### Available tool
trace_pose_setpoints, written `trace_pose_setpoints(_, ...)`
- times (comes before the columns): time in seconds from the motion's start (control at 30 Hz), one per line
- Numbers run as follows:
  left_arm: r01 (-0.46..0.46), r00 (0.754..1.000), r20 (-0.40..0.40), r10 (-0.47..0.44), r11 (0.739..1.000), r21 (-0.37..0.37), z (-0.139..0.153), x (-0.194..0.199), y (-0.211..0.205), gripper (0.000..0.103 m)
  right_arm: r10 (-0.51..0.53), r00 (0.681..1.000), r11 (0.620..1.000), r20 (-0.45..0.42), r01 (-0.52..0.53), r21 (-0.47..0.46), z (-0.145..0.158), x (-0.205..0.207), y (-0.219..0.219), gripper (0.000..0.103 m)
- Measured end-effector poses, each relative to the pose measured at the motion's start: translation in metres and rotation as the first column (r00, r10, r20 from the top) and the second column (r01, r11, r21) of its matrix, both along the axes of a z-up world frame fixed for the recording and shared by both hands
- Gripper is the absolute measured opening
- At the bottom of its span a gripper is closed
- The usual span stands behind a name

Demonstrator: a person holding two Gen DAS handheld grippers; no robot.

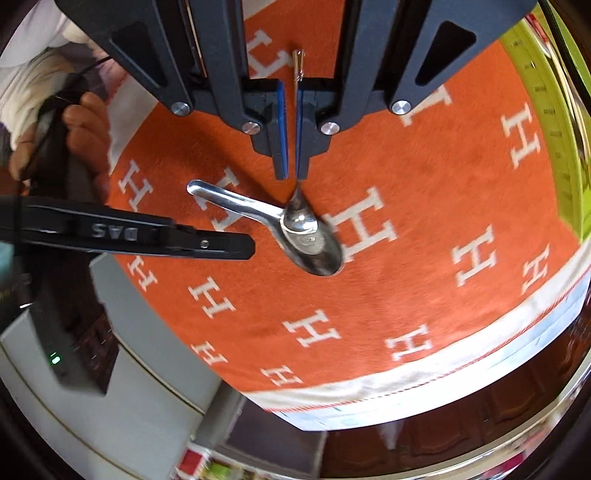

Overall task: Organize utensils
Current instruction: 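Grasp the large silver spoon with the right tool while the left tool reaches the small spoon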

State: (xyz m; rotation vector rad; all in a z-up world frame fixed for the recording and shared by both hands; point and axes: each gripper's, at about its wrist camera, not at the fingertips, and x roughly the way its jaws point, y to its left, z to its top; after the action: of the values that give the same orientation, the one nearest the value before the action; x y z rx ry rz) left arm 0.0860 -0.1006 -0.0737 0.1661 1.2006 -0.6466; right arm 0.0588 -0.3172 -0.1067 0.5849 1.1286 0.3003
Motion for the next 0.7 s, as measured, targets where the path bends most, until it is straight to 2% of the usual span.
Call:
trace_pose_setpoints(0.17,-0.054,0.997,-0.049,0.051,0.997,-0.054,-0.002,0.001,0.023,0.002,0.041,0.999,0.998,-0.009,-0.041,-0.039,-0.004,0.012,0.013,0.007)
trace_pose_setpoints(0.33,-0.042,0.991,-0.133,0.026,0.992,-0.119,-0.012,-0.006,0.027,0.003,0.067,0.998,0.995,-0.016,-0.068,-0.078,-0.009,0.023,0.021,0.007)
trace_pose_setpoints(0.53,-0.068,0.972,-0.232,0.036,0.989,-0.132,-0.029,-0.009,0.033,0.012,0.106,0.994,0.984,0.017,-0.102,-0.147,-0.007,0.030,0.030,0.007)
trace_pose_setpoints(0.7,-0.059,0.964,-0.265,0.021,0.989,-0.136,-0.040,-0.016,0.032,0.016,0.144,0.988,0.968,0.054,-0.129,-0.216,-0.005,0.027,0.041,0.008)
